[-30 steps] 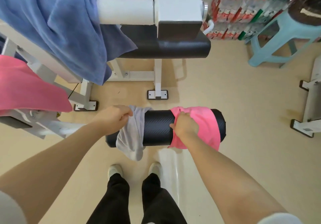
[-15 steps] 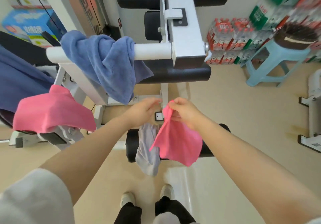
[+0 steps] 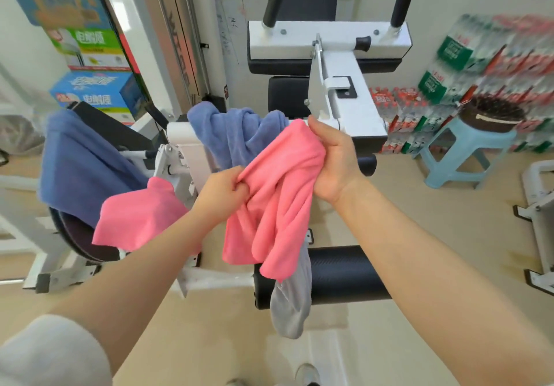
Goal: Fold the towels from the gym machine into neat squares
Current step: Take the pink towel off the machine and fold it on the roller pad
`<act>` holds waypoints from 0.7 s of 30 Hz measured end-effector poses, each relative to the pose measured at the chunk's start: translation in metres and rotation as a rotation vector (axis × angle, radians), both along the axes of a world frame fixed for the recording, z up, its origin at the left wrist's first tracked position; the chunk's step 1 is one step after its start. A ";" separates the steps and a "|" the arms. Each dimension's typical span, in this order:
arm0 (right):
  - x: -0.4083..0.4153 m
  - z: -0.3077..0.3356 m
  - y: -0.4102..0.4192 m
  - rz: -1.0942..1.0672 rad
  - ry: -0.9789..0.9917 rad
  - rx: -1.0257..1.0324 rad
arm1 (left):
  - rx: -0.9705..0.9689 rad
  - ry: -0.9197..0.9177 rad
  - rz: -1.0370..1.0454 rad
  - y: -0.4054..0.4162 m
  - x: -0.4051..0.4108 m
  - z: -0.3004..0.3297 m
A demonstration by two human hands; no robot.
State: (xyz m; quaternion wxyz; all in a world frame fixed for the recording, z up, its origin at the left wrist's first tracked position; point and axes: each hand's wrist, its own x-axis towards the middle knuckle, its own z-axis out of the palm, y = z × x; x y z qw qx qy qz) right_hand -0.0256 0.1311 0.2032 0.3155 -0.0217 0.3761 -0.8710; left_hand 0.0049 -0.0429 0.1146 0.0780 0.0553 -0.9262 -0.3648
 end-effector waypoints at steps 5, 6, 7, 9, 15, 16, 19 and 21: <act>0.008 -0.011 -0.027 -0.044 -0.025 -0.043 | -0.254 -0.380 0.026 -0.057 0.018 -0.030; 0.007 -0.018 -0.033 -0.042 0.003 0.064 | -0.235 -0.407 0.040 -0.065 0.023 -0.030; 0.008 -0.025 -0.037 -0.034 0.086 0.254 | -0.184 -0.414 0.066 -0.069 0.027 -0.027; 0.014 -0.036 -0.045 0.057 0.413 0.738 | -0.009 -0.330 0.063 -0.071 0.032 -0.009; 0.042 -0.043 -0.075 0.277 0.796 0.947 | 0.542 -0.235 -0.307 -0.057 0.042 0.040; 0.043 -0.042 -0.077 0.247 0.836 0.973 | 0.548 -0.211 -0.333 -0.060 0.042 0.041; 0.037 -0.045 -0.075 0.058 0.861 1.064 | 0.583 -0.212 -0.323 -0.074 0.046 0.036; 0.031 -0.047 -0.070 -0.073 0.761 0.987 | 0.530 -0.273 -0.275 -0.087 0.051 0.024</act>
